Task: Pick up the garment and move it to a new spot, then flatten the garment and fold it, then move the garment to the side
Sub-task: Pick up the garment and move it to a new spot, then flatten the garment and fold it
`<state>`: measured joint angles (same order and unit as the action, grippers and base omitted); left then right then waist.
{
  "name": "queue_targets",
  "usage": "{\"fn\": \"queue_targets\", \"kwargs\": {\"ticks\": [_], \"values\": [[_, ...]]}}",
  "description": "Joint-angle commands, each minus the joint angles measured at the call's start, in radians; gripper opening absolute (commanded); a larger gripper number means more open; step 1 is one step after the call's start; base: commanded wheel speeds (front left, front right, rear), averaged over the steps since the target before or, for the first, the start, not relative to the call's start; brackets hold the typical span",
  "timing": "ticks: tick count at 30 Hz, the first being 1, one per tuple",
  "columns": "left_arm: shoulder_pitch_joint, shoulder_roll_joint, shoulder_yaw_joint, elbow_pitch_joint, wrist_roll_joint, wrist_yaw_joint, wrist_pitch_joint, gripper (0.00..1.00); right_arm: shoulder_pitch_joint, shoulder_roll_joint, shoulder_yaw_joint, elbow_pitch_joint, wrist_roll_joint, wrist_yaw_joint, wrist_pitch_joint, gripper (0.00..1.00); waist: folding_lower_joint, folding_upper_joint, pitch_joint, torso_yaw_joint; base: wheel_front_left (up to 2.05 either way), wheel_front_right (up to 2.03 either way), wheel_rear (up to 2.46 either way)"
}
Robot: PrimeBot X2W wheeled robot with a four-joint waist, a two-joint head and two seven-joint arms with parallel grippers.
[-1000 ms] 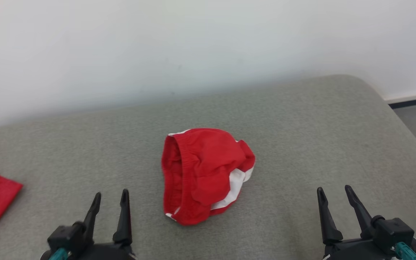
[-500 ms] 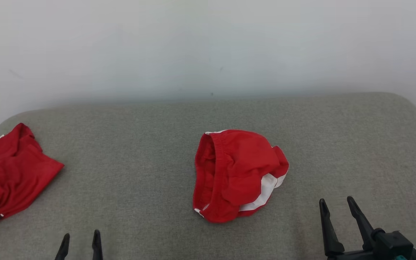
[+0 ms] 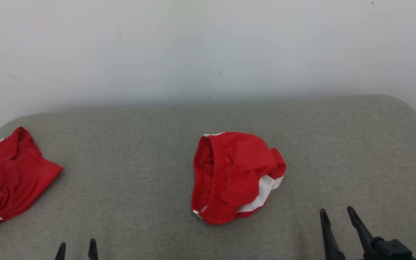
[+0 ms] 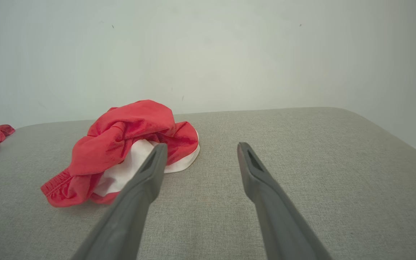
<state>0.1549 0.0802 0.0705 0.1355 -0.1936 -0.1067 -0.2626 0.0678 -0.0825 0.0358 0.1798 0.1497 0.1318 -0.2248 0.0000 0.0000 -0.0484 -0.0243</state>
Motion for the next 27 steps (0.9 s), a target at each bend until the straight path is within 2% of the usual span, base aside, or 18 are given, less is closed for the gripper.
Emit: {"fn": "queue_targets", "kwargs": {"ticks": [1, 14, 20, 24, 27], "values": [[0.004, -0.003, 0.004, 0.008, -0.002, -0.006, -0.003, 1.0, 0.005, -0.001, 0.002, 0.002, 0.009, -0.002, -0.006, 1.0, 0.0, 0.0, 0.0, -0.008, 0.0, 0.0, 0.0], [-0.011, -0.004, 0.019, 0.041, 0.016, -0.022, -0.003, 1.0, -0.008, 0.007, 0.003, 0.01, 0.012, -0.002, -0.013, 1.0, 0.0, 0.0, -0.001, -0.023, 0.0, 0.0, 0.0], [-0.039, 0.009, -0.006, 0.09, -0.007, -0.026, -0.003, 1.0, -0.012, 0.01, 0.009, 0.013, 0.013, -0.002, -0.013, 1.0, 0.0, 0.0, 0.001, -0.028, 0.0, 0.0, 0.0], [-0.107, 0.026, -0.043, 0.143, -0.039, -0.024, 0.007, 1.0, -0.017, 0.011, 0.017, 0.013, 0.013, -0.002, -0.009, 1.0, 0.0, 0.0, 0.005, -0.043, 0.0, 0.0, 0.0], [-0.185, 0.03, -0.072, 0.158, -0.069, -0.024, 0.064, 1.0, -0.02, 0.013, 0.022, 0.008, 0.017, -0.002, -0.007, 1.0, 0.0, 0.0, 0.014, -0.063, 0.0, 0.0, 0.0]]}}
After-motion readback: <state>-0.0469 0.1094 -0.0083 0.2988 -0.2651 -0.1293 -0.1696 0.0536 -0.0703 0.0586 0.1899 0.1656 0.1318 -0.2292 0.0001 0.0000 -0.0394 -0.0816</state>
